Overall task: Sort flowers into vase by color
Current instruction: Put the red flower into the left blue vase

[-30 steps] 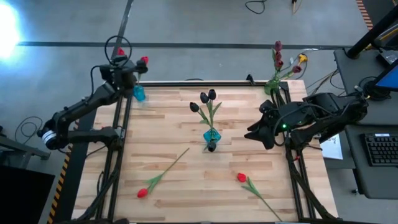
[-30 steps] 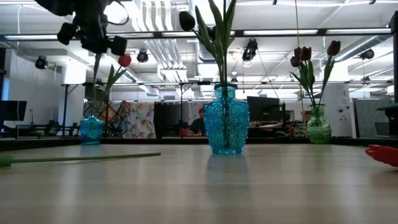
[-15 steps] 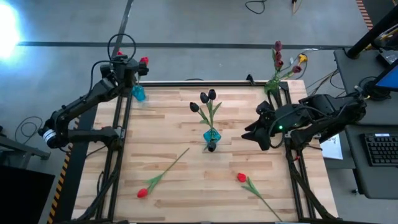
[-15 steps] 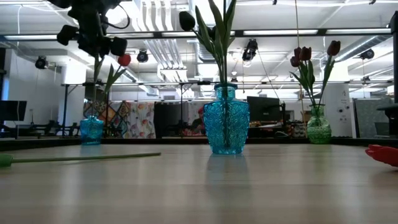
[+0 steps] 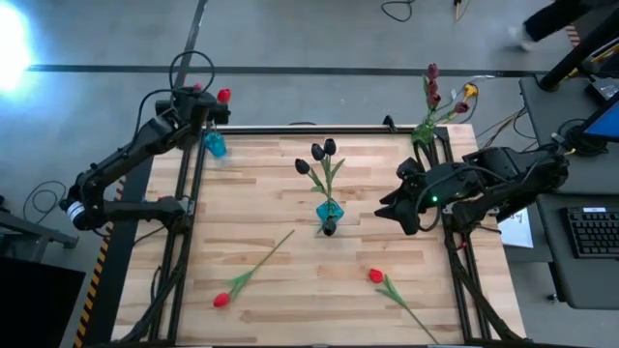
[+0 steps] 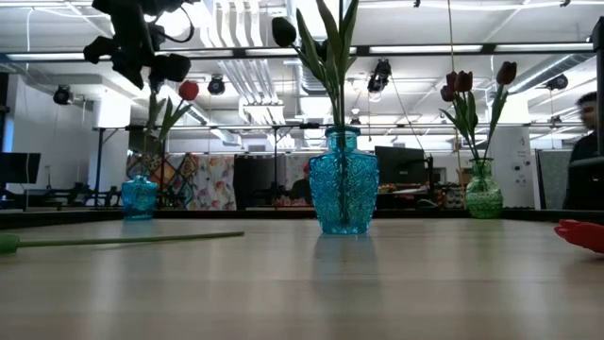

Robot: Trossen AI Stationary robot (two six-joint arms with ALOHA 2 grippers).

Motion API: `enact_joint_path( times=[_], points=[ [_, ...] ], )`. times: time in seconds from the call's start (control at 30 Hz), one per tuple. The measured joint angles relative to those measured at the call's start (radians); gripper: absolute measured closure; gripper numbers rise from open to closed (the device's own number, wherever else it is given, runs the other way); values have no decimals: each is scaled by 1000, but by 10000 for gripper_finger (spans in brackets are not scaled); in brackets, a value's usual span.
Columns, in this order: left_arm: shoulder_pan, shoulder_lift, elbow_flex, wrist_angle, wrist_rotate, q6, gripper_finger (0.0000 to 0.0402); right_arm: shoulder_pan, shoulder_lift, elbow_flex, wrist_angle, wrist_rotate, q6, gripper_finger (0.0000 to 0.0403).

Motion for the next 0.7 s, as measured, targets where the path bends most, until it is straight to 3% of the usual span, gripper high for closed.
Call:
enact_joint_path(
  times=[0.4, 0.53, 0.7],
  points=[
    [0, 64, 74, -195, 25, -2, 250, 0, 0, 0, 0, 2, -20, 179],
    [0, 72, 136, -270, 110, 32, 246, 0, 0, 0, 0, 3, -20, 179],
    [0, 75, 257, -492, 242, 43, 245, 0, 0, 0, 0, 3, -4, 179]
  ],
)
